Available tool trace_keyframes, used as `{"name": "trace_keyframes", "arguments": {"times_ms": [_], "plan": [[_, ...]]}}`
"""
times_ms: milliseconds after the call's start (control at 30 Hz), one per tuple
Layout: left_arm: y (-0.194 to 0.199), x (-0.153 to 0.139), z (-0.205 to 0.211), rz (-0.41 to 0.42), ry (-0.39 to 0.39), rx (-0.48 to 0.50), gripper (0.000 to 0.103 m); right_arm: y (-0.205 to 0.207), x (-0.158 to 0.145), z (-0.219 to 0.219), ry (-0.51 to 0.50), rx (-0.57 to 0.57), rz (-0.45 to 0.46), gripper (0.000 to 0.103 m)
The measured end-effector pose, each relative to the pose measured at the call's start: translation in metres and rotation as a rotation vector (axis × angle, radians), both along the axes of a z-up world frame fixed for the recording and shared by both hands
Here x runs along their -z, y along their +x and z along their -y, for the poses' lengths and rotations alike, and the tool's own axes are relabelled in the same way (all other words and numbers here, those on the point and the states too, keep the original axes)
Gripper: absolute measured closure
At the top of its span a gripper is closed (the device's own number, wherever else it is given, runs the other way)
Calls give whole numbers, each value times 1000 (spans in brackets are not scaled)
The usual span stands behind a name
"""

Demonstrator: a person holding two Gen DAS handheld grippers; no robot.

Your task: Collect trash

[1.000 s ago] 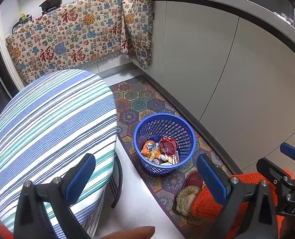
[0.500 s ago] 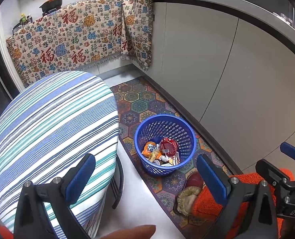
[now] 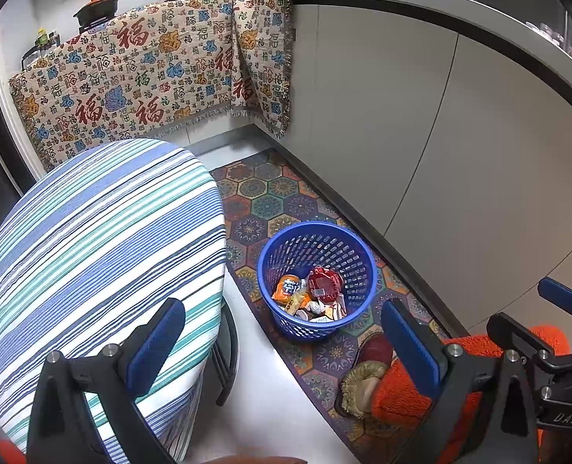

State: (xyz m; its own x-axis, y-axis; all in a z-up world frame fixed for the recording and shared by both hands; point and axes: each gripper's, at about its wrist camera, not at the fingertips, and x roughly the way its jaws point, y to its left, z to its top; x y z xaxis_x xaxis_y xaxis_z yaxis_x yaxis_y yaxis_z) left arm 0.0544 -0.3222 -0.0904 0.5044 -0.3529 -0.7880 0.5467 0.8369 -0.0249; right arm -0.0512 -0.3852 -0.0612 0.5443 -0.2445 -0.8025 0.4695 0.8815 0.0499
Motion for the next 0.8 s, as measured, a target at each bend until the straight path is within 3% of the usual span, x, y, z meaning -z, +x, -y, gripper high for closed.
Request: {"name": "trace_keyframes", "arguments": {"times_ms": [800], "plan": [[3,11,-1,-5,39,3,0,4,15,6,25,5,-28,0]]}}
